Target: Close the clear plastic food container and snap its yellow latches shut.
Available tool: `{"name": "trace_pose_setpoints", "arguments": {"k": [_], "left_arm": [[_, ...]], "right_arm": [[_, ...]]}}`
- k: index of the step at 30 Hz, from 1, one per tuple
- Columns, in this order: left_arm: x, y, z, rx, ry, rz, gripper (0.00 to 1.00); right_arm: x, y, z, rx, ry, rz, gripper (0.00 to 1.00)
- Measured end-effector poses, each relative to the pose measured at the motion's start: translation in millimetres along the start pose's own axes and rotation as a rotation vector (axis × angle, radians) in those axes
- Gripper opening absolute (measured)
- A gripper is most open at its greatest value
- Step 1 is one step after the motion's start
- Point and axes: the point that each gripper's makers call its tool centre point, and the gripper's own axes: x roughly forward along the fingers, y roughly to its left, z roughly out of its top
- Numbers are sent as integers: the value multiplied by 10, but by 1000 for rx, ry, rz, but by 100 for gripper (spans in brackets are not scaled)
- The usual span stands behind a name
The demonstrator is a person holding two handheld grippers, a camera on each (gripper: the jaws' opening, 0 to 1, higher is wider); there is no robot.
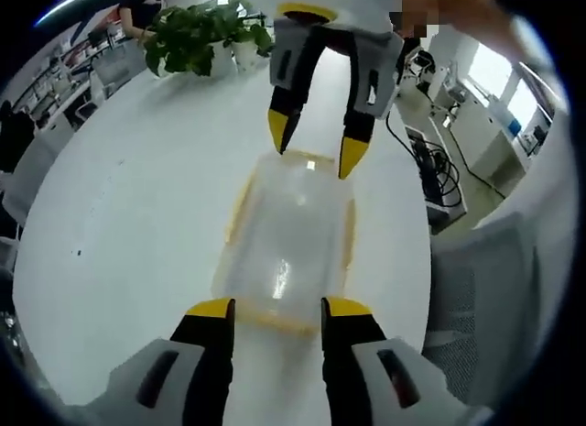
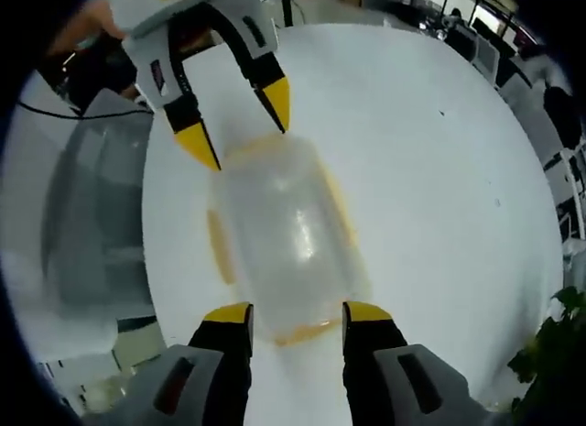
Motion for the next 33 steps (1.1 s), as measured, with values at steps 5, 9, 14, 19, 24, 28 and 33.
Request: {"name": "trace_pose_setpoints", "arguments": {"k": [5, 9, 14, 19, 24, 28, 33], "left_arm": [[62, -44, 99, 17, -19, -7, 36], [138, -81, 173, 13, -30, -19, 34], [210, -107, 267, 11, -44, -29, 35], [241, -82, 342, 7, -56, -23, 34], [268, -75, 354, 13, -53, -12, 34], [283, -104, 382, -5, -67, -15, 34], [302, -134, 388, -27, -74, -18, 34]], "right_arm": [[23, 29, 85, -9, -22, 17, 37], [44, 6, 145, -19, -39, 18, 37], [72, 41, 236, -33, -60, 33, 37], [103, 44, 294, -37, -72, 40, 37], [101, -5, 347, -16, -89, 44, 37], [111, -11, 375, -18, -97, 40, 37], [117, -37, 412, -22, -101, 36, 37]]}}
